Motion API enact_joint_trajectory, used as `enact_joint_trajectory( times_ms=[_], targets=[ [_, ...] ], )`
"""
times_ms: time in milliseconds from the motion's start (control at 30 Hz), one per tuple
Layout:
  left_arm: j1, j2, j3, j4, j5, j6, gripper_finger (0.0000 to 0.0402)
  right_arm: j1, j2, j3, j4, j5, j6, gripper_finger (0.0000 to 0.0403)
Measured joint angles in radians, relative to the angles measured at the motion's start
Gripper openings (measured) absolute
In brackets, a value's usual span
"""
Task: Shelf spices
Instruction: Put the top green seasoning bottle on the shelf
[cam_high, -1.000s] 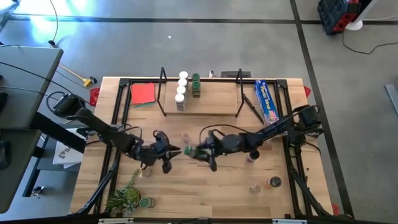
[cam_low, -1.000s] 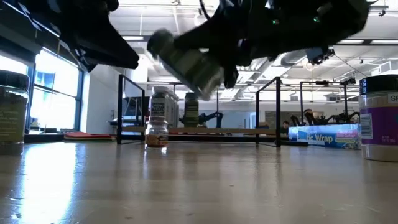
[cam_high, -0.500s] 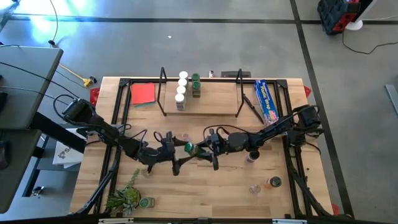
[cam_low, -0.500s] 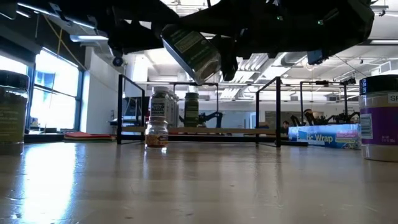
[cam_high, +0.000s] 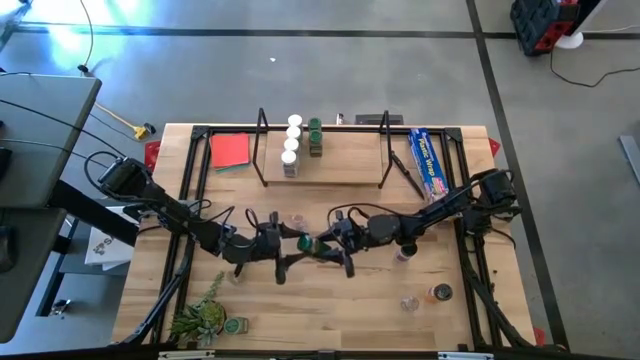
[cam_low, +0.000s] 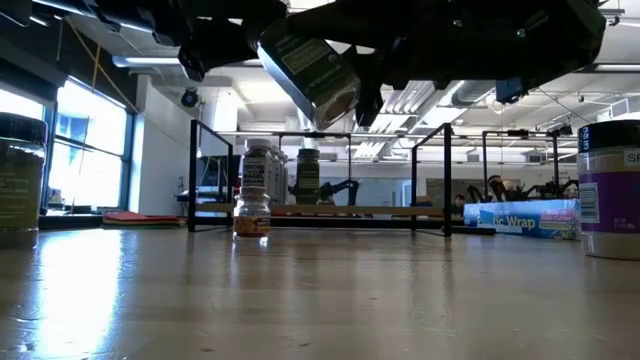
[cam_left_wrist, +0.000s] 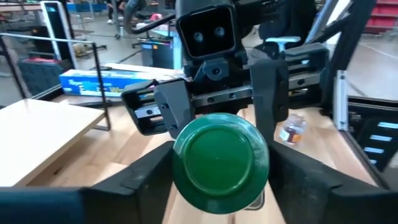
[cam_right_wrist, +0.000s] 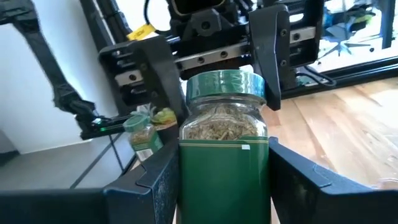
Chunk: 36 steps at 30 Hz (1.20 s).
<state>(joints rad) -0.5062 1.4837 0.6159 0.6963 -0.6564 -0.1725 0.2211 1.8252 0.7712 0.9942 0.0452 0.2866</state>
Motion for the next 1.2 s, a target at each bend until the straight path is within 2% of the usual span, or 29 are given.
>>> enact_joint_trajectory(
  times_ms=[67, 200, 267, 433, 533, 600, 700, 867, 1033, 1200],
  targets=[
    [0.008, 0.0, 0.0, -0.001, 0.029, -0.001, 0.0197, 0.0, 0.0, 0.0, -0.004, -0.009, 0.002, 0.0188],
    [0.027, 0.0, 0.0, -0.025, 0.085, -0.012, 0.0195, 0.0, 0.0, -0.001, -0.039, -0.013, 0.011, 0.0189],
    [0.042, -0.004, 0.001, -0.064, 0.125, -0.034, 0.0195, -0.001, 0.0, 0.001, -0.082, -0.015, 0.005, 0.0213],
    [0.092, -0.009, 0.096, -0.38, 0.218, -0.113, 0.0195, -0.026, -0.035, 0.003, -0.32, -0.024, 0.014, 0.0298],
    [0.119, 0.004, 0.18, -0.579, 0.31, -0.137, 0.0195, -0.048, -0.094, -0.001, -0.548, -0.016, 0.049, 0.0314],
    [0.134, 0.016, 0.207, -0.64, 0.364, -0.136, 0.0195, -0.06, -0.134, -0.002, -0.663, -0.008, 0.048, 0.0317],
    [0.164, 0.039, 0.212, -0.63, 0.417, -0.124, 0.0195, -0.067, -0.169, 0.0, -0.745, -0.008, 0.026, 0.0319],
    [0.186, 0.096, 0.212, -0.627, 0.417, -0.118, 0.02, -0.068, -0.17, -0.001, -0.74, -0.001, 0.019, 0.032],
    [0.199, 0.146, 0.216, -0.557, 0.409, -0.099, 0.021, -0.066, -0.17, 0.0, -0.746, -0.002, 0.025, 0.0321],
    [0.208, 0.147, 0.215, -0.548, 0.397, -0.078, 0.0209, -0.066, -0.169, 0.0, -0.744, -0.004, 0.026, 0.0321]
  ],
)
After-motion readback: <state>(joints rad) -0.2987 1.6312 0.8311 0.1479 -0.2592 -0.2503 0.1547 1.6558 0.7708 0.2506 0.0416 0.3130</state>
